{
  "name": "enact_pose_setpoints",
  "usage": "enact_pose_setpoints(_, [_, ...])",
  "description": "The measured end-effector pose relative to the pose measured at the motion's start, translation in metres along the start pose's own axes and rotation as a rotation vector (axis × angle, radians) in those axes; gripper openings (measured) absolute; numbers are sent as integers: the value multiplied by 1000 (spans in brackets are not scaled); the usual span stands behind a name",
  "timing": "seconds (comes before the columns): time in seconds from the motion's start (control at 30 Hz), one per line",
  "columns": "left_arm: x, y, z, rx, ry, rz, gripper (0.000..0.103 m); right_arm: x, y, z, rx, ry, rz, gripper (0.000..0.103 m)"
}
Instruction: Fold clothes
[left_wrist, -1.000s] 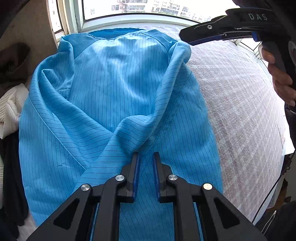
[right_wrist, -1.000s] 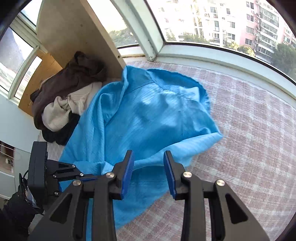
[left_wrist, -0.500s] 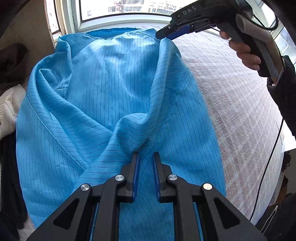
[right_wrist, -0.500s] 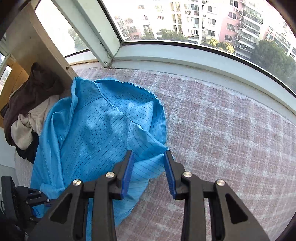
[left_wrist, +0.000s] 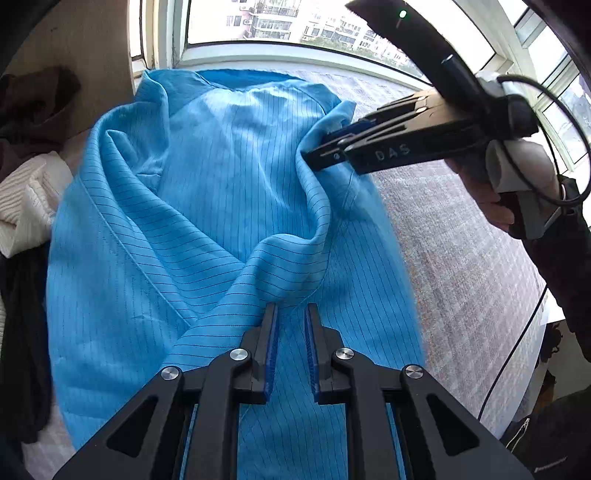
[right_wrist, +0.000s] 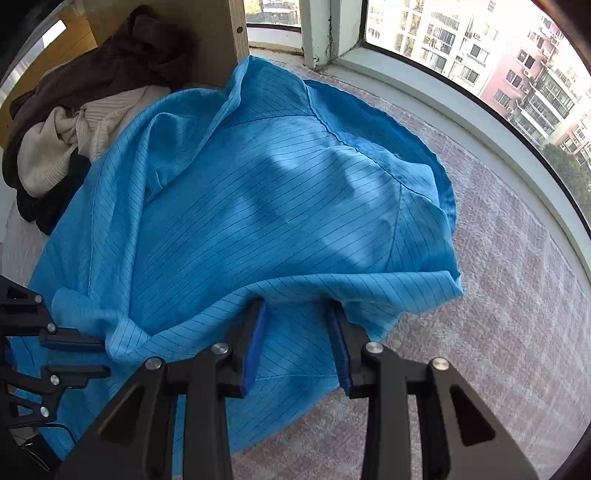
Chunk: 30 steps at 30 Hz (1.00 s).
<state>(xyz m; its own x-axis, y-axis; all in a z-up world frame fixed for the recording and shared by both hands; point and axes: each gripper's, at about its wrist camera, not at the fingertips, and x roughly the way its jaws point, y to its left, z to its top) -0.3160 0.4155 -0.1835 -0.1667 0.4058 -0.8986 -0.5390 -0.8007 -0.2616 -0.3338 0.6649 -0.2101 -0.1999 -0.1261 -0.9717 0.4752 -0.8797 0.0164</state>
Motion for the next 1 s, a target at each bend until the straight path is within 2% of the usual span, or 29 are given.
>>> enact_pose_setpoints(0.03, [-12,9,-4,-10,-16,27,15,-1,-2,0,12,17,-4,33])
enact_pose_setpoints(0.17, [-50,45,-28,-58,-51,108,18,-41,-6,-14,35,-89,-22,33])
enact_pose_setpoints(0.3, [-51,64,-63,-145,-21,78,18,-49,25,-36,-9,-73,68,33])
enact_pose_setpoints(0.43, [-55,49,-97,-142,-9,50,18,-30,75,-46,-96,-46,121,33])
enact_pose_setpoints(0.53, [-74,39,-120,-127,-18,56,18,0,95,-39,-106,-20,-5,33])
enact_pose_setpoints(0.63, [-98,32,-146,-117,-37,63,18,-9,98,-41,-69,-10,-32,34])
enact_pose_setpoints(0.67, [-106,32,-156,-114,-42,68,18,-23,99,-46,-57,-40,-16,34])
enact_pose_setpoints(0.73, [-119,35,-174,-106,-35,84,18,-53,111,-65,-84,-105,-14,34])
enact_pose_setpoints(0.8, [-133,38,-193,-98,-28,100,18,-71,131,-90,-110,-121,31,34])
enact_pose_setpoints(0.9, [-137,43,-216,-57,16,84,18,-77,167,-129,-97,-99,147,34])
enact_pose_setpoints(1.0, [-132,44,-238,21,79,62,18,-73,214,-171,-75,-72,200,34])
